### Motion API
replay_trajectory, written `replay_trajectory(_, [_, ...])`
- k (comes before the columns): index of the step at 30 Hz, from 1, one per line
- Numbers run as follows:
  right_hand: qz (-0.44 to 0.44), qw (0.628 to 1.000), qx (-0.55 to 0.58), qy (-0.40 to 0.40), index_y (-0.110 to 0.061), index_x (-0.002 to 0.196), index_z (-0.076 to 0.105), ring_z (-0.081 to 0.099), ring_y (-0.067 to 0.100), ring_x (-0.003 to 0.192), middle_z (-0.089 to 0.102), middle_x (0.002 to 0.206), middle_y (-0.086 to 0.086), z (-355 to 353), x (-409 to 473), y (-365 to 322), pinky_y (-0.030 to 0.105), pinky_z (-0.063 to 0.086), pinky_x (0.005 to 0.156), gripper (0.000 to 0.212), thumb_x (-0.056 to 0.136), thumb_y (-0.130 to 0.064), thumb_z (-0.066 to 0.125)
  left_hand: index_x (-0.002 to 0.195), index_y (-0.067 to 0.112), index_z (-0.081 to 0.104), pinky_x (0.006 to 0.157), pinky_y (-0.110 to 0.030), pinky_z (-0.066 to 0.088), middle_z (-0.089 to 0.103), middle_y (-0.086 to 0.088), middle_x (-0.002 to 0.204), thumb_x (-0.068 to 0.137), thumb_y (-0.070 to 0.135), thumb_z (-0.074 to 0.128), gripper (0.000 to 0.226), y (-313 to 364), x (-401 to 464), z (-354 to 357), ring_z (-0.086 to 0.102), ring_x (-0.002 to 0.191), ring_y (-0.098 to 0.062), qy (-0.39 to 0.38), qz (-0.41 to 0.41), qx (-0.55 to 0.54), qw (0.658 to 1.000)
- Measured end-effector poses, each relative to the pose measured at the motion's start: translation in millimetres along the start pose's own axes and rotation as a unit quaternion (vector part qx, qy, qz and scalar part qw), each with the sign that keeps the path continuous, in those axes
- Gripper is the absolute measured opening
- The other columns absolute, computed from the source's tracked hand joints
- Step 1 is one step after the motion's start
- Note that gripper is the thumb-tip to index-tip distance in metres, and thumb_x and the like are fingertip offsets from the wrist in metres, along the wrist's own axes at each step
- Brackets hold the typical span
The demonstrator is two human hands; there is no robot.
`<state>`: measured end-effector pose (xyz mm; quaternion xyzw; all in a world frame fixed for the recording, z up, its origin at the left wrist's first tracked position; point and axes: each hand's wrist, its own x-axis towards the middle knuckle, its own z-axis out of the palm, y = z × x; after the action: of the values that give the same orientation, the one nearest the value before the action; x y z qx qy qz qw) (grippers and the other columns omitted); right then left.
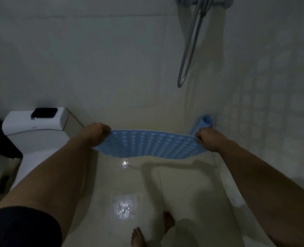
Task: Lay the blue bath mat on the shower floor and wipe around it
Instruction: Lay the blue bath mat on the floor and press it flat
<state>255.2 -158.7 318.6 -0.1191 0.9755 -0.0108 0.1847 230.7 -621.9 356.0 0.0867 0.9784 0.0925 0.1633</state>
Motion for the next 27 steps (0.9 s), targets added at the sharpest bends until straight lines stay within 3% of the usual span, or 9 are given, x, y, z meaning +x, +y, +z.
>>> replay_trajectory(3, [0.014, 0.999, 0.034, -0.013, -0.022, 0.091, 0.053, 0.061, 0.025, 0.077, 0.066, 0.09, 0.007, 58, 2, 2, 0.036, 0.049, 0.067, 0.021, 0.103, -0.032, 0.04, 0.121, 0.017, 0.073, 0.09, -0.036, 0.05, 0.073, -0.013, 0.12, 0.094, 0.037, 0.041, 0.046, -11, -2, 49, 0.068, 0.109, -0.034, -0.037, -0.005, -0.021, 0.999])
replay_trajectory(6, [-0.027, 0.998, 0.008, 0.057, -0.018, 0.084, 0.063, 0.062, 0.024, 0.052, 0.062, 0.063, 0.004, 139, 4, 7, 0.032, 0.047, 0.043, 0.04, 0.102, -0.036, 0.031, 0.123, 0.022, 0.072, 0.091, -0.036, 0.052, 0.072, -0.01, 0.122, 0.097, 0.037, 0.041, 0.043, -24, 0, 117, 0.068, 0.109, -0.032, -0.11, -0.029, -0.032, 0.993])
replay_trajectory(11, [-0.026, 0.997, 0.066, 0.041, -0.028, 0.076, 0.071, 0.058, 0.01, 0.041, 0.063, 0.054, -0.004, 232, 14, 7, 0.022, 0.032, 0.037, 0.02, 0.086, -0.035, 0.056, 0.109, 0.019, 0.079, 0.09, -0.039, 0.055, 0.075, -0.012, 0.114, 0.085, 0.035, 0.045, 0.044, -64, 13, 245, 0.072, 0.102, -0.035, -0.149, -0.051, -0.068, 0.985])
replay_trajectory(13, [-0.026, 0.997, 0.072, 0.013, -0.028, 0.079, 0.072, 0.058, 0.008, 0.044, 0.065, 0.057, -0.006, 265, 19, 11, 0.017, 0.029, 0.041, 0.004, 0.082, -0.029, 0.069, 0.107, 0.021, 0.08, 0.087, -0.031, 0.052, 0.076, -0.006, 0.113, 0.083, 0.033, 0.044, 0.044, -68, 20, 272, 0.072, 0.102, -0.028, -0.199, -0.051, -0.067, 0.976])
replay_trajectory(16, [-0.002, 0.995, 0.071, -0.073, -0.028, 0.089, 0.074, 0.067, 0.008, 0.063, 0.073, 0.075, -0.006, 298, 42, 19, 0.015, 0.035, 0.049, 0.021, 0.092, -0.038, 0.056, 0.113, 0.025, 0.077, 0.087, -0.021, 0.047, 0.075, 0.001, 0.118, 0.095, 0.033, 0.048, 0.035, -76, 41, 302, 0.069, 0.107, -0.013, -0.293, -0.058, -0.046, 0.953])
replay_trajectory(18, [0.01, 0.99, 0.078, -0.113, -0.031, 0.101, 0.07, 0.07, 0.013, 0.089, 0.074, 0.097, -0.006, 304, 76, 21, 0.028, 0.05, 0.07, 0.032, 0.096, -0.046, 0.042, 0.12, 0.023, 0.073, 0.091, -0.02, 0.043, 0.071, 0.0, 0.125, 0.101, 0.027, 0.051, 0.029, -85, 69, 320, 0.065, 0.114, -0.013, -0.316, -0.064, -0.035, 0.946])
replay_trajectory(20, [0.014, 0.987, 0.067, -0.144, -0.032, 0.111, 0.065, 0.064, 0.016, 0.11, 0.07, 0.115, -0.007, 306, 120, 25, 0.033, 0.047, 0.091, 0.031, 0.1, -0.048, 0.041, 0.127, 0.02, 0.068, 0.099, -0.025, 0.042, 0.065, -0.003, 0.132, 0.104, 0.024, 0.05, 0.03, -91, 105, 334, 0.061, 0.121, -0.017, -0.316, -0.086, -0.033, 0.944])
replay_trajectory(24, [0.038, 0.987, 0.038, -0.149, -0.033, 0.13, 0.058, 0.055, 0.018, 0.128, 0.061, 0.136, -0.005, 316, 222, 25, 0.032, 0.043, 0.104, 0.033, 0.101, -0.045, 0.047, 0.127, 0.016, 0.065, 0.1, -0.034, 0.049, 0.063, -0.007, 0.13, 0.104, 0.023, 0.05, 0.029, -110, 184, 359, 0.062, 0.117, -0.023, -0.254, -0.137, -0.009, 0.957])
replay_trajectory(27, [0.076, 0.99, 0.009, -0.121, -0.033, 0.145, 0.04, 0.051, 0.026, 0.13, 0.056, 0.141, -0.001, 332, 287, 17, 0.044, 0.04, 0.106, 0.049, 0.099, -0.05, 0.044, 0.141, 0.019, 0.051, 0.1, -0.044, 0.052, 0.059, -0.011, 0.138, 0.102, 0.028, 0.052, 0.04, -114, 230, 379, 0.056, 0.125, -0.029, -0.118, -0.175, 0.016, 0.977])
